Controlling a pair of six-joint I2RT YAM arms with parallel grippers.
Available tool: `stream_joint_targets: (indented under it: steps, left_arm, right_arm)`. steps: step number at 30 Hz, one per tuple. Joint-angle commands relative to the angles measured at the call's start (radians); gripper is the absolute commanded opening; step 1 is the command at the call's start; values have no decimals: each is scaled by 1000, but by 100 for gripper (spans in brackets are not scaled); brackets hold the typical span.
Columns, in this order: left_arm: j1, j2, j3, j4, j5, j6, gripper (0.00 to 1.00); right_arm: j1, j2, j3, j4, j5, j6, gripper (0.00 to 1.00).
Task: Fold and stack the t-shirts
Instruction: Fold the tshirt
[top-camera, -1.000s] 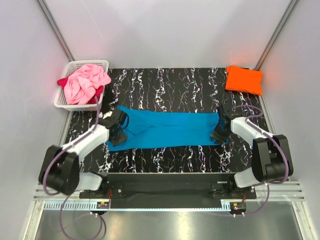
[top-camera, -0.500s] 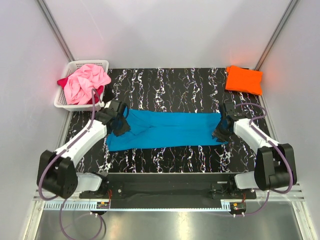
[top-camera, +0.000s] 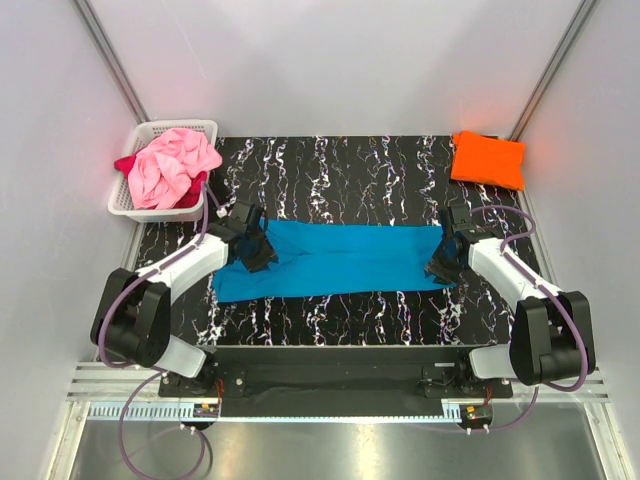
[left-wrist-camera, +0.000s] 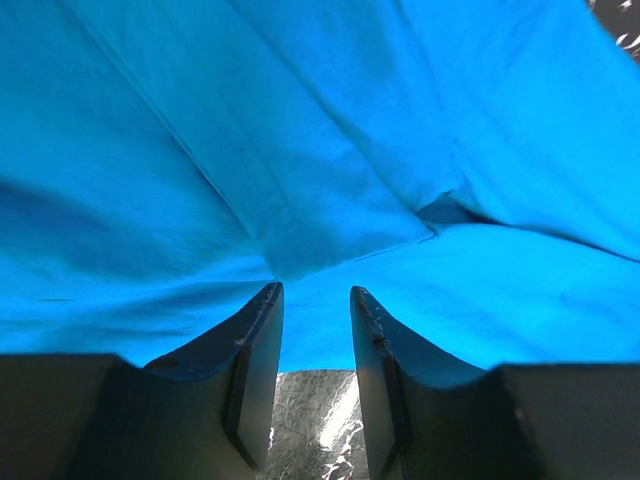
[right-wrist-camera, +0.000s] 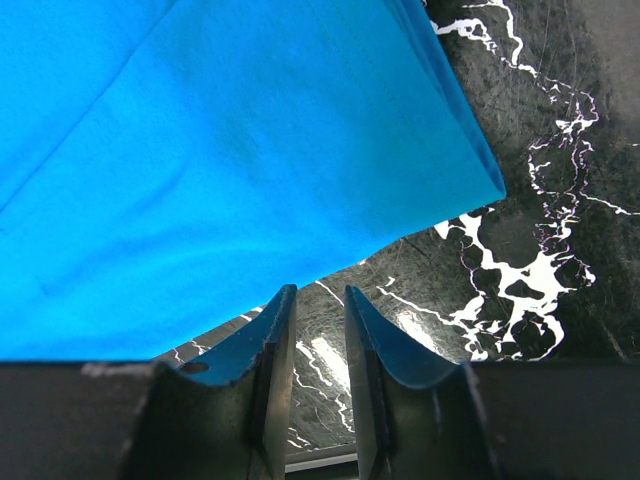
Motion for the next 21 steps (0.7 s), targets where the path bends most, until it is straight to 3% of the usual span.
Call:
stream_joint_targets:
  steps: [1, 21]
  left_arm:
    - [-3, 9, -9, 53, 30, -22, 38]
    - [-4, 84, -22, 52, -51, -24, 33]
  right_arm:
    - [6, -14, 41, -7, 23, -11, 33]
    - [8, 3, 46, -8, 26, -8, 33]
